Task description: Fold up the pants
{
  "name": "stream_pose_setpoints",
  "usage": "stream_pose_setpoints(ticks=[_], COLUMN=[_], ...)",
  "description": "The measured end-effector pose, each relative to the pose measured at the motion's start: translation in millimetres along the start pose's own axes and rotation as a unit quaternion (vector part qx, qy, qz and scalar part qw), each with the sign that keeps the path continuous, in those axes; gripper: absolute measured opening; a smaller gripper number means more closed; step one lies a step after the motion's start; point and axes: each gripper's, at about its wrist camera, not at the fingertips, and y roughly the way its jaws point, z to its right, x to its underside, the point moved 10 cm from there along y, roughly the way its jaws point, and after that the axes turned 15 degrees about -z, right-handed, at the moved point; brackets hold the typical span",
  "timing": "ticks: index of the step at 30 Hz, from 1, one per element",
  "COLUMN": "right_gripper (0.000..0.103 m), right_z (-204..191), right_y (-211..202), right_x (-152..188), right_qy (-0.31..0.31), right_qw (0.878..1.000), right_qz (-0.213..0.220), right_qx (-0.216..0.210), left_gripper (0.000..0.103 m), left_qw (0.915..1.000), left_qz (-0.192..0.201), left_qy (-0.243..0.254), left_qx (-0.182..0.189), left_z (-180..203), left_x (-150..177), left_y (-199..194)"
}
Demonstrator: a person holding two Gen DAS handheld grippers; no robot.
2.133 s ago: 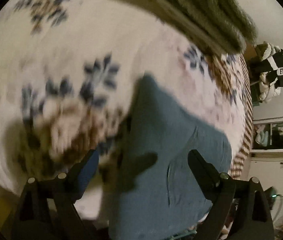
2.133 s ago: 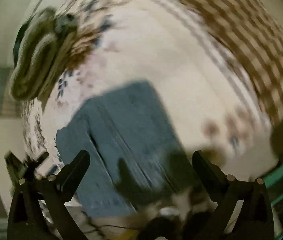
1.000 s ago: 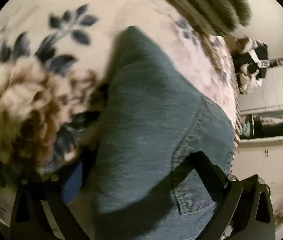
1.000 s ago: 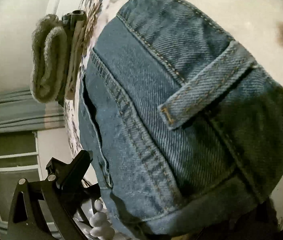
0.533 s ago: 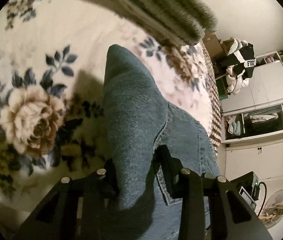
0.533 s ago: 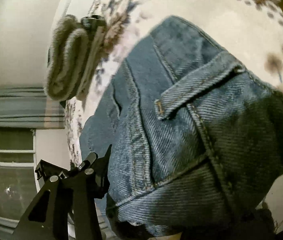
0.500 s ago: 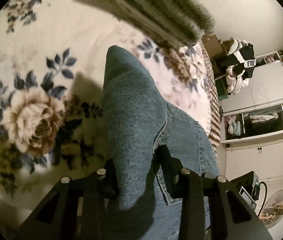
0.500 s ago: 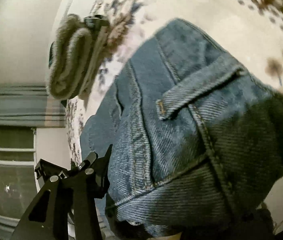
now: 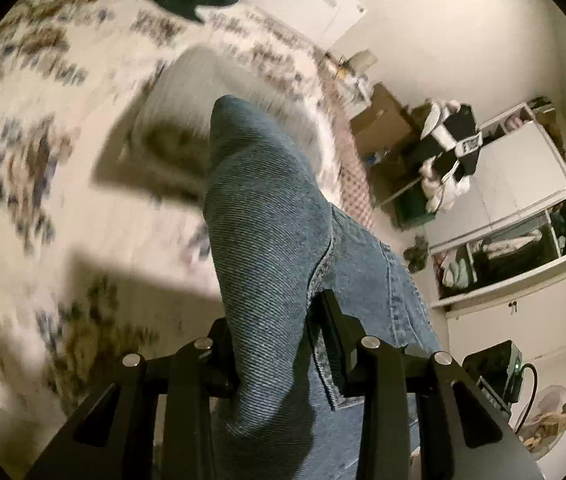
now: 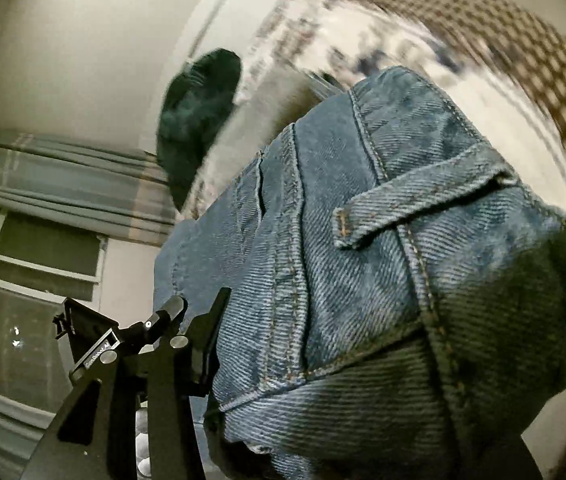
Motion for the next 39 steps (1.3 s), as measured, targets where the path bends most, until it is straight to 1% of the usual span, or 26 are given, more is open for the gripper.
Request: stream_pose_setpoints(ticks=[1,4,5,6,8,9,11,12,15,16,17,20,23,24,26,27,28,29,30,31,32,33,35,36,37,39], right_gripper=[0.05,0.051,0.05,0.051,0.051,0.051,0.051,0.05,0.05,0.05,0.05,0.05,0.051,0.051,0.059,0.061,0.066,0.07,0.07,0.073,0.08,0.081,0.082,0.082,0.082,0.089], right_z=[-17,-54,-65,-73,-95,-99,-111,-113,-116,-111,-106,-89,-70,-66,-61,-56,-52,-50,-48,-47,-44,-42,-40,-39,-38,-41], right_y=[-1,4,9,14,34,40,65,73,115,128,146,189,223,229,236,237,237,235,232,226,220,212,197,192,184,166], right_x=[-15,-63,-81,-96,-142,-156,-197,-209,-259,-269,-282,-302,-310,-310,-310,-311,-309,-307,-304,-301,-299,-297,-294,-294,-292,-285], right_qy=[-0.006,-0.013,-0.014,-0.015,-0.013,-0.013,-0.013,-0.013,-0.009,-0.007,-0.005,0.003,-0.001,-0.002,-0.002,0.002,0.006,0.009,0.01,0.005,0.002,0.0,-0.001,0.0,-0.001,-0.004], right_qw=[1.0,1.0,0.999,0.999,0.999,0.999,0.998,0.998,0.998,0.998,0.998,0.999,0.999,0.999,0.998,0.998,0.996,0.995,0.994,0.992,0.99,0.988,0.985,0.983,0.98,0.973], right_qz=[0.006,0.023,0.029,0.035,0.047,0.052,0.059,0.06,0.061,0.059,0.055,0.037,0.014,0.007,-0.006,-0.012,-0.021,-0.027,-0.031,-0.035,-0.036,-0.034,-0.031,-0.031,-0.029,-0.018], right_qx=[-0.002,-0.005,-0.005,-0.005,-0.006,-0.007,-0.004,-0.004,0.0,0.001,0.005,0.018,0.047,0.054,0.063,0.07,0.084,0.094,0.103,0.12,0.136,0.15,0.17,0.183,0.198,0.231], left_gripper=[0.03,0.03,0.03,0.03,0.03,0.03,0.03,0.03,0.03,0.03,0.03,0.031,0.032,0.034,0.037,0.039,0.039,0.039,0.04,0.04,0.041,0.041,0.053,0.067,0.078,0.087], left_qw=[1.0,0.9997,0.9995,0.9994,0.9991,0.999,0.999,0.9991,0.9996,0.9998,0.9998,0.9991,0.9982,0.9978,0.9974,0.9967,0.9962,0.9955,0.995,0.9942,0.9927,0.9898,0.9852,0.983,0.982,0.9787], left_qz=[0.004,0.015,0.018,0.018,0.019,0.019,0.018,0.016,0.009,0.004,0.0,-0.023,-0.037,-0.041,-0.046,-0.051,-0.054,-0.057,-0.057,-0.056,-0.053,-0.048,-0.045,-0.044,-0.042,-0.039], left_qy=[0.003,0.018,0.023,0.027,0.036,0.039,0.039,0.039,0.027,0.02,0.015,-0.011,-0.02,-0.023,-0.025,-0.028,-0.03,-0.03,-0.027,-0.023,-0.018,-0.008,0.004,0.012,0.017,0.03], left_qx=[0.002,0.006,0.009,0.01,0.01,0.01,0.008,0.006,0.0,-0.004,-0.01,-0.033,-0.044,-0.047,-0.05,-0.057,-0.062,-0.069,-0.077,-0.089,-0.107,-0.134,-0.165,-0.178,-0.183,-0.2], left_z=[2,11,12,12,7,3,-12,-21,-50,-64,-75,-118,-138,-143,-143,-144,-143,-142,-140,-139,-139,-136,-133,-128,-124,-119], left_x=[-14,-77,-103,-118,-161,-180,-223,-238,-272,-282,-288,-301,-298,-295,-290,-286,-284,-280,-277,-275,-275,-272,-267,-263,-260,-255], left_y=[-4,-12,-12,-12,-8,-4,8,16,37,48,56,85,97,99,97,96,95,93,90,88,84,78,71,67,64,59])
